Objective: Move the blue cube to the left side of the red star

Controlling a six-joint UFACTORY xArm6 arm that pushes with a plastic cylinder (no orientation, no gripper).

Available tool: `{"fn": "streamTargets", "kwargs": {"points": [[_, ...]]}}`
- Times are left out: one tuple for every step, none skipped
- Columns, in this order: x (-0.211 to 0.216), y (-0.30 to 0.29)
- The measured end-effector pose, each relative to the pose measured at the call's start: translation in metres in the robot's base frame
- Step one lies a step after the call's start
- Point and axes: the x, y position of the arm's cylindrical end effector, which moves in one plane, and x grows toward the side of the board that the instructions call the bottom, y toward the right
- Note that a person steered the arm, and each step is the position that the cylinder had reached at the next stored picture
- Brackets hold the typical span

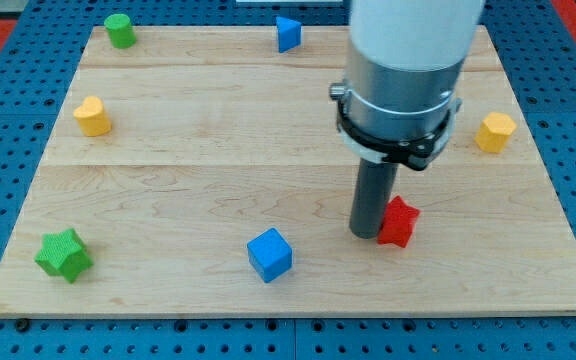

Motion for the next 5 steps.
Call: {"fn": "streamTargets", "kwargs": {"points": [[0.0,-0.04],[0.04,-0.024],[0.074,-0.025],[0.079,-0.064],[0.079,-0.089]]}}
